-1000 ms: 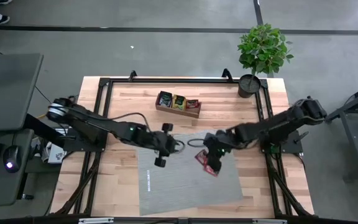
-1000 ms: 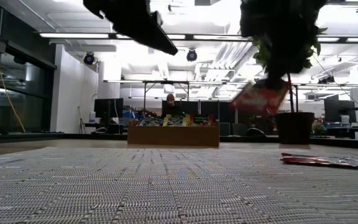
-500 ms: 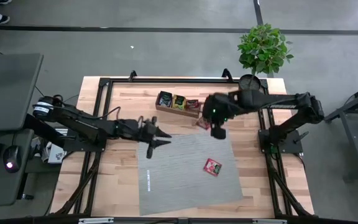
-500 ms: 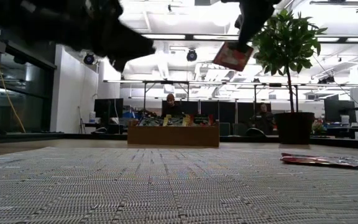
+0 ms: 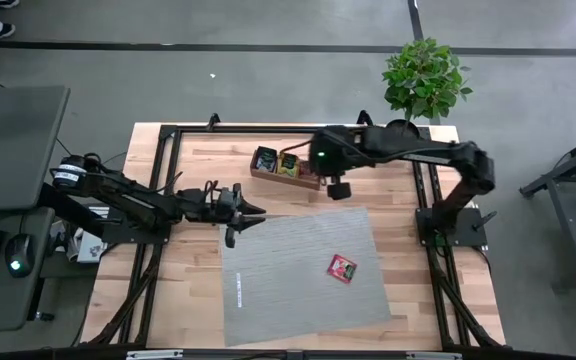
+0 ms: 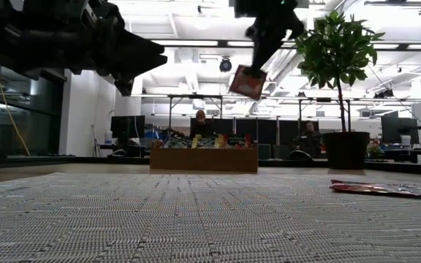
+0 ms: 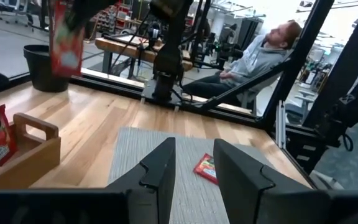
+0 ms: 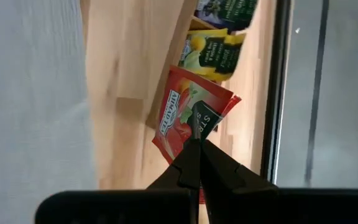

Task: Pick & Place Tea
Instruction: Put the red tea bag into the right section of the wooden organizer

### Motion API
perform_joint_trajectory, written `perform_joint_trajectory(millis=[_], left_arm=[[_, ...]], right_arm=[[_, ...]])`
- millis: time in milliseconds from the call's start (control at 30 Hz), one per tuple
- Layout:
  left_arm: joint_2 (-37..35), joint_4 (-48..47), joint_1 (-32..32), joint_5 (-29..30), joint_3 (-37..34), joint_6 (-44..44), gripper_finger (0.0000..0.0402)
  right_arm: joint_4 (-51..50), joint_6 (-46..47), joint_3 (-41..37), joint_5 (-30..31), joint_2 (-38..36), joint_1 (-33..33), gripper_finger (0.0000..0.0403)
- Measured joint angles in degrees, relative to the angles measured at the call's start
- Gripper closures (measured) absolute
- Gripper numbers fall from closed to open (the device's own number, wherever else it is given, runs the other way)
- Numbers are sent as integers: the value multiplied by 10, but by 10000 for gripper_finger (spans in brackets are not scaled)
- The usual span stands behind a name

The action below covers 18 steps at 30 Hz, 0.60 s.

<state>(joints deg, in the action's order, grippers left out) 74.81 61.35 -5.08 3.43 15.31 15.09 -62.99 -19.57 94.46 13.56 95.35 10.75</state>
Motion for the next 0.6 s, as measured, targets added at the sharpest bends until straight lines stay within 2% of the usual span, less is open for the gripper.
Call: perform_joint_trajectory(millis=[300, 600], left_arm=[[0, 4, -2, -13, 0, 1, 293], [0, 3, -2, -27, 0, 2, 293]], right_arm=[[28, -99, 30, 81, 107, 29, 403], [68, -135, 30, 79, 155, 51, 403]])
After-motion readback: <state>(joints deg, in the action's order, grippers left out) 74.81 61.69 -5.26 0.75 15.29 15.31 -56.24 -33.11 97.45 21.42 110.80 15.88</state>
